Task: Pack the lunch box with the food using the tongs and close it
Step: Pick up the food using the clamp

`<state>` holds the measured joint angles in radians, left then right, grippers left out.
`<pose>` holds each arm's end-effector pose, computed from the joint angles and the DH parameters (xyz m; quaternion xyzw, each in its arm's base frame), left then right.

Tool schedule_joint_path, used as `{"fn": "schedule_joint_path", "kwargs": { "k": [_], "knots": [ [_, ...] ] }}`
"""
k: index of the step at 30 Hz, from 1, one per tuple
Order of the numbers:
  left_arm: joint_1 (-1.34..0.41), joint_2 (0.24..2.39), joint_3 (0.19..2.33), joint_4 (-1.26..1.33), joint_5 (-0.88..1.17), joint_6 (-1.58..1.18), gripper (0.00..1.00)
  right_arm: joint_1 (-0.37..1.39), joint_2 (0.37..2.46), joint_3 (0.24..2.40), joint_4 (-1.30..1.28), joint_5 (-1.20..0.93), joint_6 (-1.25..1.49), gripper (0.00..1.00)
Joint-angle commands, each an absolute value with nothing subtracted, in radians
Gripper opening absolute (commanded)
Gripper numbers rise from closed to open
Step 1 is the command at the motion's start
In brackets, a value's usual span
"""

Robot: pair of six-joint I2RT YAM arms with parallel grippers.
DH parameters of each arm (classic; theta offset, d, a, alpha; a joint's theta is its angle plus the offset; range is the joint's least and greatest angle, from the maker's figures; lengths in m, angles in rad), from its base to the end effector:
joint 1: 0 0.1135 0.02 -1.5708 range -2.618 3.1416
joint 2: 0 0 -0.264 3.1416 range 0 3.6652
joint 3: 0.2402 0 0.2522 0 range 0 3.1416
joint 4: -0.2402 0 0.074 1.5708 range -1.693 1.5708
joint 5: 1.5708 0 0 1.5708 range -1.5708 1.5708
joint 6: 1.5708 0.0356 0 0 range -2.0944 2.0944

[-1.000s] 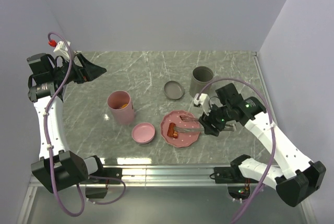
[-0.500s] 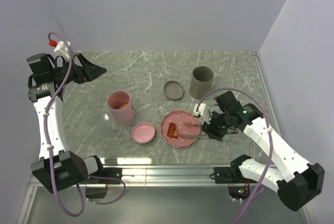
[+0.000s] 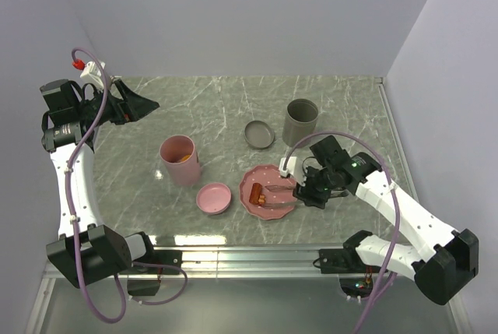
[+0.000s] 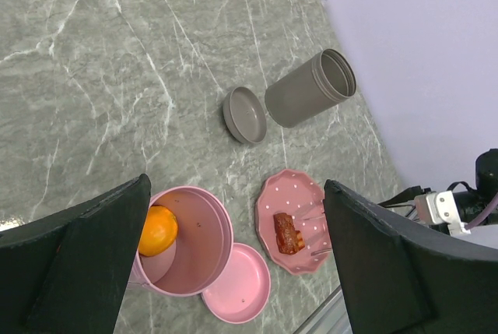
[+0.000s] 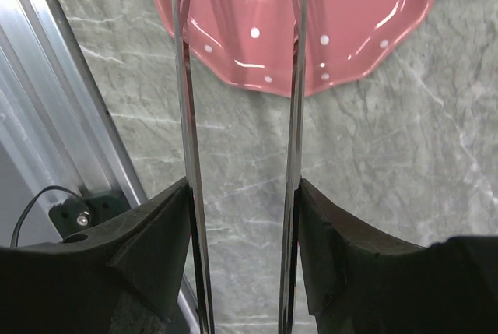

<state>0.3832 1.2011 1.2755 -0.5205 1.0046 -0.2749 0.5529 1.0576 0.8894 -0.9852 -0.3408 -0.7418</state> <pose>0.2416 0.0650 0.3975 0.0033 0.7847 -0.3814 0.4887 0.1516 0.1076 0.2633 -0.6095 0.7479 0.1459 0.2189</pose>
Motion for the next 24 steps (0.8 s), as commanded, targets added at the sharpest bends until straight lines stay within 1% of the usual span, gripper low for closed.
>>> {"fn": "schedule_joint_path", "kwargs": {
  "k": [1, 10, 21, 24],
  "knots": [
    [0.387, 1.183, 1.284, -0.500, 1.026, -0.264, 0.99, 0.589, 1.069, 0.885, -0.930, -0.334, -0.721, 0.59],
    [0.385, 1.177, 1.275, -0.497, 1.023, -0.262, 0.99, 0.646, 1.108, 0.877, -0.887, -0.319, -0.698, 0.58],
    [0.387, 1.180, 1.279, -0.503, 1.022, -0.261, 0.99, 0.669, 1.144, 0.879, -0.851, -0.307, -0.684, 0.57],
    [0.388, 1.177, 1.278, -0.503, 1.019, -0.261, 0.99, 0.667, 1.146, 0.879, -0.850, -0.307, -0.686, 0.54]
  ]
}}
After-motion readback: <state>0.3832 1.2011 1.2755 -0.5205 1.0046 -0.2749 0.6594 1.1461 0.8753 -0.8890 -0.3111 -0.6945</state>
